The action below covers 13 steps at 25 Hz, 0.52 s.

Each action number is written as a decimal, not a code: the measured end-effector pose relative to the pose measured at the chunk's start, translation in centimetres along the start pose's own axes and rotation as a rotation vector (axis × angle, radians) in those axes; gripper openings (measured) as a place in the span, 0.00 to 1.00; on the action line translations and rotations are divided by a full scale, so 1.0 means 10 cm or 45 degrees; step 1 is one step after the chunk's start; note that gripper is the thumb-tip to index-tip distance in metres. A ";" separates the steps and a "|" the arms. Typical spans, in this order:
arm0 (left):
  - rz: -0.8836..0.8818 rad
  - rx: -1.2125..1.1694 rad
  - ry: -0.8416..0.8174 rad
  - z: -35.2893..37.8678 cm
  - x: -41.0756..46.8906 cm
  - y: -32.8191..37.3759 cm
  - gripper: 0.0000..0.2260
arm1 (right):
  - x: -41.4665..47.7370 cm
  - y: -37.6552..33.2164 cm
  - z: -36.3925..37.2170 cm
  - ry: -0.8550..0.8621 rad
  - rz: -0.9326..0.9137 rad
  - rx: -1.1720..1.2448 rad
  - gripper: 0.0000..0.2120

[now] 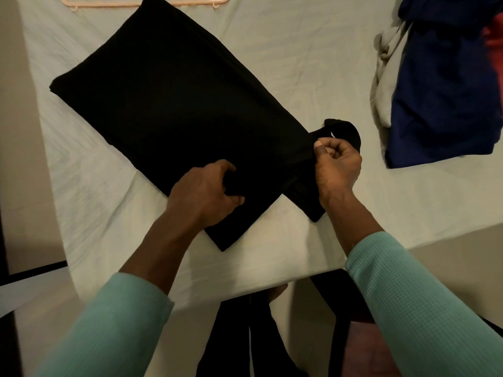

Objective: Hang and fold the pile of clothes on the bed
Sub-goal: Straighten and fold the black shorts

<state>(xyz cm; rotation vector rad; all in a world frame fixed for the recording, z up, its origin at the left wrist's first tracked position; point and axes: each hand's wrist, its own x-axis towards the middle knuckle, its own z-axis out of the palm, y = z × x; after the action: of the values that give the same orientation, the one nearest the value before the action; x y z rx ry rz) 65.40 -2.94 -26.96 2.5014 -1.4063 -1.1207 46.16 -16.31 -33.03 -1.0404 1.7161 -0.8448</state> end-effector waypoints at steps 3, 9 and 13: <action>0.346 0.080 0.435 0.19 -0.26 -0.19 0.14 | -0.02 0.00 0.00 0.004 0.008 0.003 0.03; 0.566 -0.039 0.536 0.53 -0.56 -0.50 0.15 | -0.03 -0.08 -0.05 -0.123 0.009 -0.039 0.05; 0.003 -0.648 0.623 0.61 -0.62 -0.23 0.16 | -0.08 -0.09 -0.09 -0.220 -0.007 -0.012 0.07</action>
<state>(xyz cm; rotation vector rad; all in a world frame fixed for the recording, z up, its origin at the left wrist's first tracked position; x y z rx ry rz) 61.28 4.90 -28.85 2.1877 -0.8618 -0.6775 45.70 -15.87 -31.64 -1.0926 1.5736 -0.7293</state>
